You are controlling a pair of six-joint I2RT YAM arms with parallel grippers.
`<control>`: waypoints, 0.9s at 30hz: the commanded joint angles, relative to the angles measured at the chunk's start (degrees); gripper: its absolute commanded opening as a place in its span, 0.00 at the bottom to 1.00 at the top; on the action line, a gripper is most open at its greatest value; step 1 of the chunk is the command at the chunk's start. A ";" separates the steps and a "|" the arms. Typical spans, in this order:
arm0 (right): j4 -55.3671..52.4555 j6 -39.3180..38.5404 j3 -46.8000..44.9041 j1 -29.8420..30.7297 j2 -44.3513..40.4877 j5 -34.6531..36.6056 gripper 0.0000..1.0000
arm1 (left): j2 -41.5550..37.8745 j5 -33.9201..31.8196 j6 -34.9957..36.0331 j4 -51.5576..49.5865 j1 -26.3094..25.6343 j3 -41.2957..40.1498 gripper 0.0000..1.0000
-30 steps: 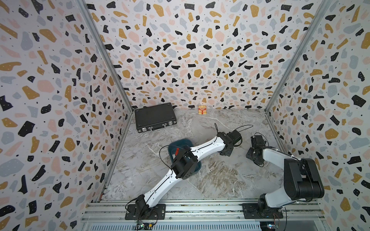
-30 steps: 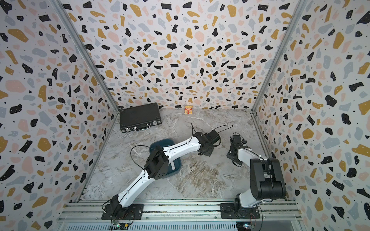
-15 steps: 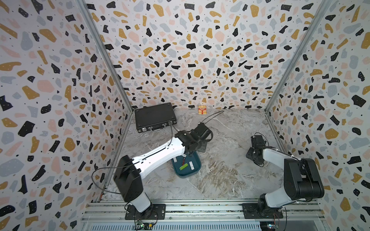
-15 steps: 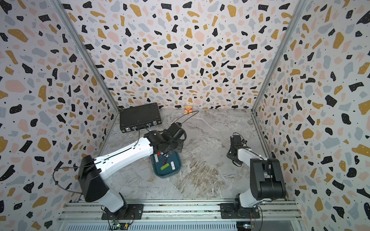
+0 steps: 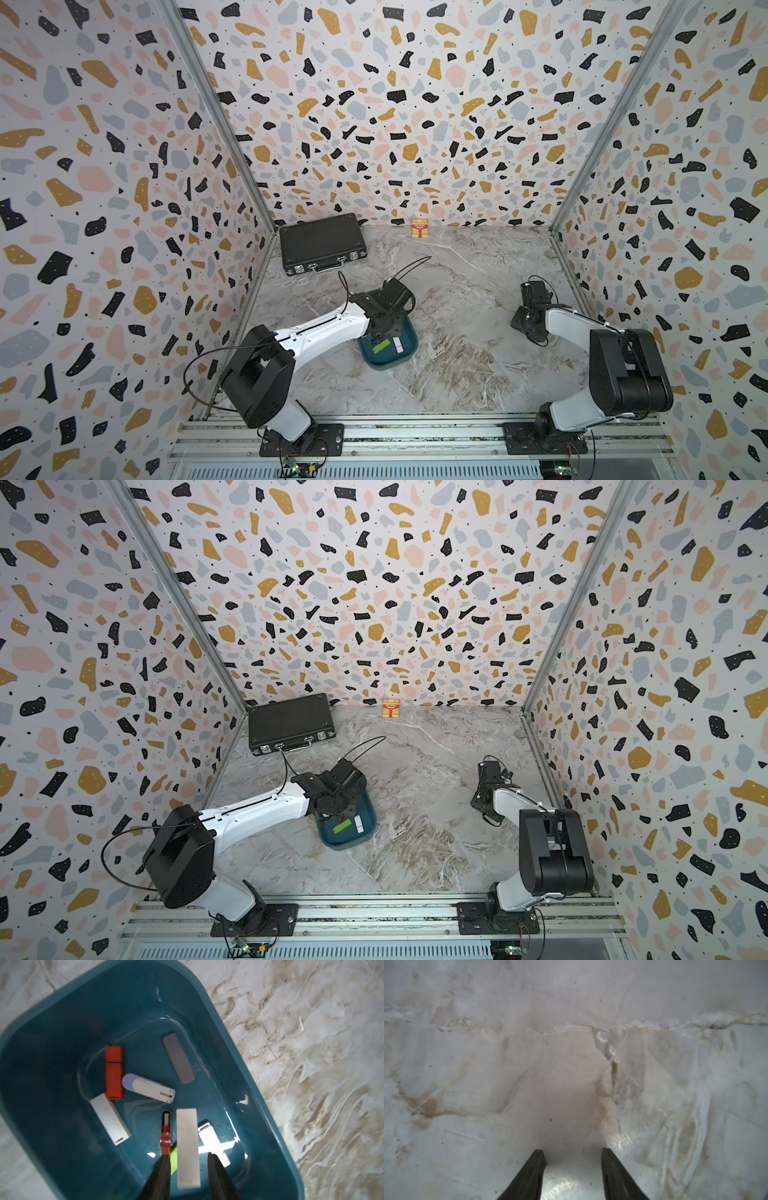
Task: Put the usb flash drive into the storage box
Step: Place the USB flash in the storage box.
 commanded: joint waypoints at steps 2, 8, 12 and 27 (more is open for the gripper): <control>-0.95 -0.02 0.42 -0.15 1.04 -1.64 0.50 | 0.01 0.24 0.53 1.31 0.66 0.46 0.48; -1.06 -0.36 0.39 -0.05 0.76 -1.73 0.49 | -8.01 -4.24 2.76 -2.37 1.95 0.70 0.57; -2.13 -1.47 0.52 0.45 -1.55 -1.47 0.48 | -18.76 -10.23 4.45 -3.67 4.35 -3.18 0.61; 15.56 -22.39 -3.77 13.51 -16.85 19.03 0.53 | -54.11 -40.11 22.25 34.37 10.89 -37.02 0.86</control>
